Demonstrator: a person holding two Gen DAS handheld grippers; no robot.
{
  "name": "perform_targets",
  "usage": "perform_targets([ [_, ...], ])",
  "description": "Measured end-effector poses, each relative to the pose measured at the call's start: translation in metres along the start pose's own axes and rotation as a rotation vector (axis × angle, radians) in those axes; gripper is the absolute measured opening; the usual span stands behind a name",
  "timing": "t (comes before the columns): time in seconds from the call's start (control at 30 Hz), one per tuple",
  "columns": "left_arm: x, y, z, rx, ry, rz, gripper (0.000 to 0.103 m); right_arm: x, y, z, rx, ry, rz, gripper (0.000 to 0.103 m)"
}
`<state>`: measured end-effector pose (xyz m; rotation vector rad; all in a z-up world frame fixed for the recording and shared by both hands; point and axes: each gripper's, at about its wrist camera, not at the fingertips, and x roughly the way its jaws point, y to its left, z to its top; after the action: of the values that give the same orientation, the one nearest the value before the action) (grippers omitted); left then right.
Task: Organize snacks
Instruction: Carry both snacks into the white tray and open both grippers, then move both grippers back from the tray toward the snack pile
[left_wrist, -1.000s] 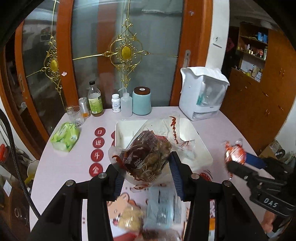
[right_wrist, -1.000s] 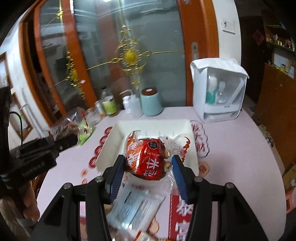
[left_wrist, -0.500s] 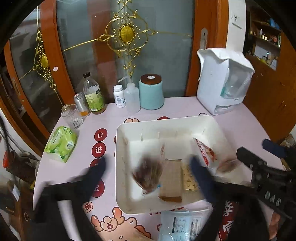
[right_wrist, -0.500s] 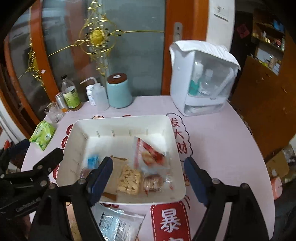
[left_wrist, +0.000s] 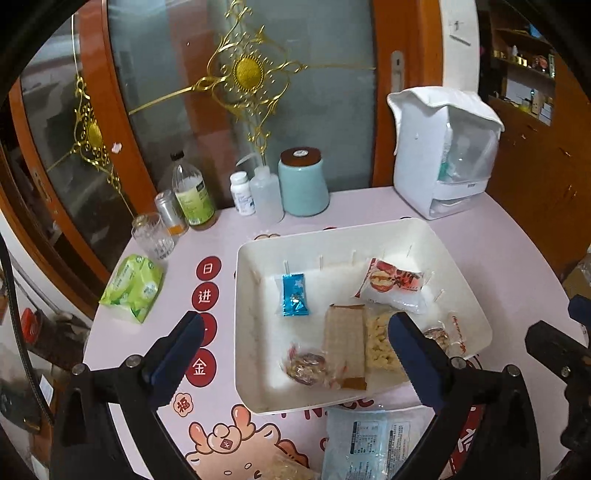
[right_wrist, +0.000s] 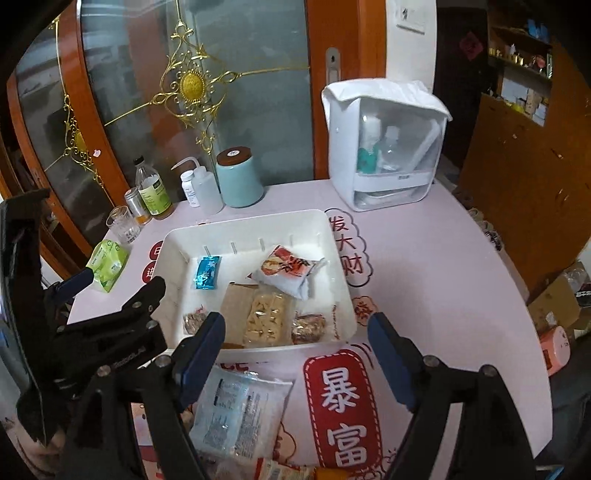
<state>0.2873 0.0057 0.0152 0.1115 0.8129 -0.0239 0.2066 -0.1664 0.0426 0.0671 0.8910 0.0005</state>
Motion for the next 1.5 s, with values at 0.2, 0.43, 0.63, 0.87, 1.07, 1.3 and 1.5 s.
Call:
perform_targets([
  [0.2,-0.016,-0.007,-0.003,-0.035,-0.008,-0.043,0.099,-0.027,0.008,-0.014,-0.031,-0.031,-0.014,0.080],
  [0.43,-0.031,-0.004,-0.013,-0.080,0.002,-0.070,0.099,-0.051,0.011,-0.034,-0.096,-0.077,-0.069,0.080],
  [0.63,-0.045,0.002,-0.031,-0.104,0.007,-0.083,0.099,-0.062,-0.001,-0.050,-0.080,-0.090,-0.088,0.080],
  [0.87,-0.056,0.011,-0.055,-0.136,-0.001,-0.085,0.099,-0.064,-0.015,-0.069,-0.055,-0.082,-0.081,0.080],
  [1.07,-0.067,0.009,-0.070,-0.107,-0.011,-0.054,0.099,-0.058,-0.028,-0.078,-0.020,-0.062,-0.051,0.080],
  [1.3,-0.086,0.009,-0.088,-0.124,-0.006,0.017,0.099,-0.070,-0.033,-0.083,-0.071,-0.082,0.046,0.080],
  [1.5,-0.109,-0.003,-0.101,-0.149,-0.007,0.049,0.099,-0.077,-0.048,-0.102,-0.121,-0.090,0.092,0.080],
])
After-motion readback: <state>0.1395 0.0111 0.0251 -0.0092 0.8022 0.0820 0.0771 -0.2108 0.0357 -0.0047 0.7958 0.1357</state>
